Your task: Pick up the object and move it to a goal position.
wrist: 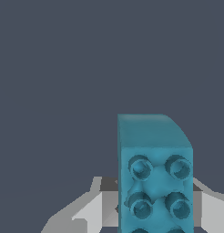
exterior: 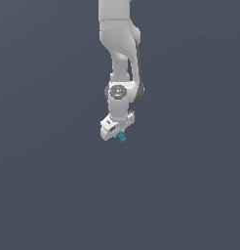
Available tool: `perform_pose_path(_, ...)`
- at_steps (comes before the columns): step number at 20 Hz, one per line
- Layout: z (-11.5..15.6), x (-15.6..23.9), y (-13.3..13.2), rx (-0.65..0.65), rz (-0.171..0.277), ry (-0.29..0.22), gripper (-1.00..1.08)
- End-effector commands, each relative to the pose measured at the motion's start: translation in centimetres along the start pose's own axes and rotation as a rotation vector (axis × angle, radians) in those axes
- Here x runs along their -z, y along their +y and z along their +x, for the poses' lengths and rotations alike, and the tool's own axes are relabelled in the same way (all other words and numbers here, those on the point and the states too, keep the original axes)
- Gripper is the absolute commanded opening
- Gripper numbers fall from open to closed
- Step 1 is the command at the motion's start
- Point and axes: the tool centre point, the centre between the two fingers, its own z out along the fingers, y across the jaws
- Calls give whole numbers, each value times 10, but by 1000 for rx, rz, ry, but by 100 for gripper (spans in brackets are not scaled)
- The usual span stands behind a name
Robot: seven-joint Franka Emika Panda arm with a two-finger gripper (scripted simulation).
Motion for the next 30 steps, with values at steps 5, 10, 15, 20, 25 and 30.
perform_pose_path(5, 0, 0, 0, 1, 0, 0, -100)
perform_pose_path(10, 0, 4, 2, 0, 0, 0, -100)
perform_pose_path(15, -1, 21, 11, 0, 0, 0, -100)
perform_pose_path(20, -2, 50, 25, 1, 0, 0, -100)
perform_pose_path(25, -3, 90, 45, 1, 1, 1, -100)
perform_pose_path(30, -4, 138, 69, 2, 2, 2, -100)
